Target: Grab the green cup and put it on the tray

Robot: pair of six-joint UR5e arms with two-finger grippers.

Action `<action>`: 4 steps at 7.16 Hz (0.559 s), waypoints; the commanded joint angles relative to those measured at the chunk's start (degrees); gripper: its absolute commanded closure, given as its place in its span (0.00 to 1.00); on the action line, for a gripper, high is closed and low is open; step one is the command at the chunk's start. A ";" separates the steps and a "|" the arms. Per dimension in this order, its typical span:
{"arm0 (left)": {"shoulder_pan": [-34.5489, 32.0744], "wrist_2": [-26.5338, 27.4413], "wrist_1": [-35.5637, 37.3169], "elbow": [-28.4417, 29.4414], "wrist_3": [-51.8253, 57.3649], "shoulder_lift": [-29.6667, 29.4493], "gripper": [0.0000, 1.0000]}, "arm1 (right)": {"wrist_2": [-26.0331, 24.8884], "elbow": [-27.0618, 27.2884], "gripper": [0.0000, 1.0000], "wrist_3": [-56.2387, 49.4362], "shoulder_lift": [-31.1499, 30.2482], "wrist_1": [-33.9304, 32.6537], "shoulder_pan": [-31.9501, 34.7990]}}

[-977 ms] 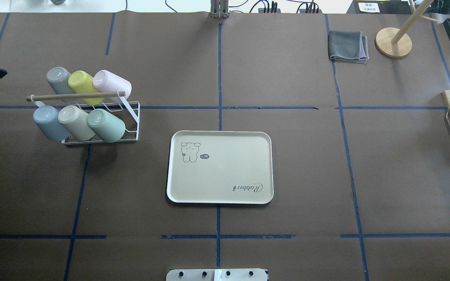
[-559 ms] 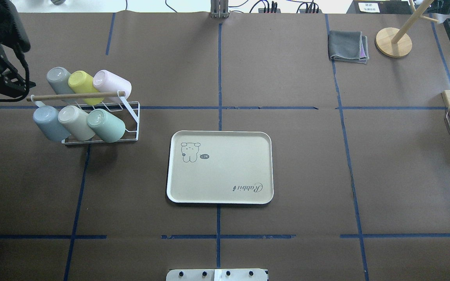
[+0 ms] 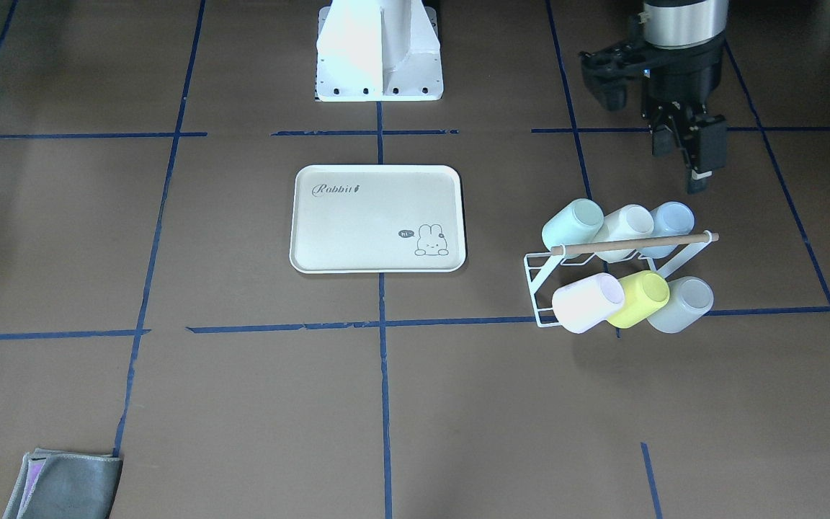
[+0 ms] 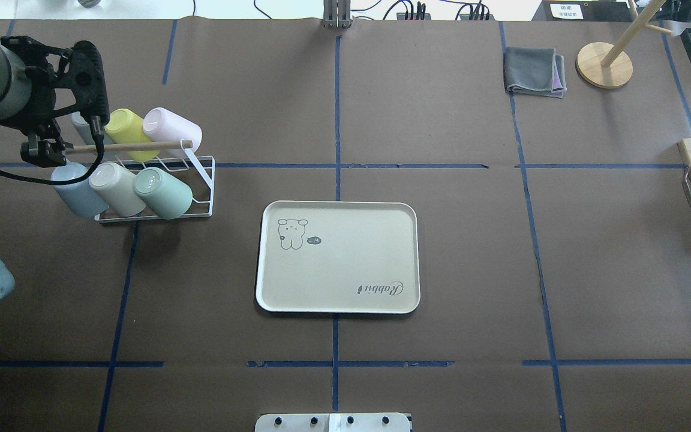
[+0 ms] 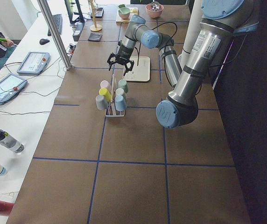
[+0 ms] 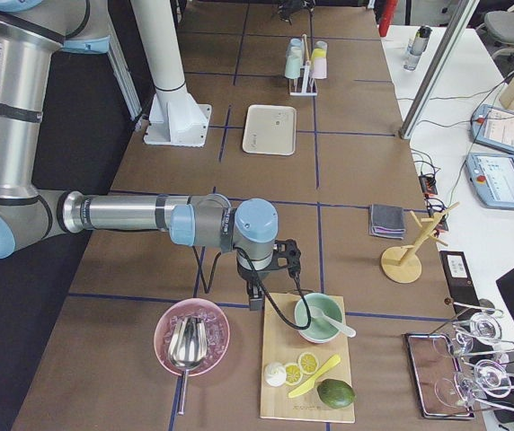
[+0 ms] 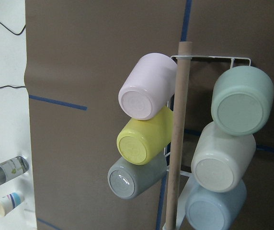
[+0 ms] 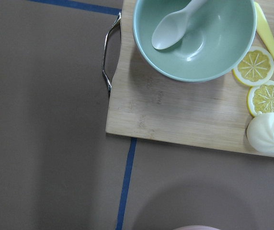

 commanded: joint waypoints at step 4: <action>13.93 16.05 16.95 2.18 4.59 -5.89 0.00 | 0.09 -0.19 0.00 0.03 -0.18 0.00 0.00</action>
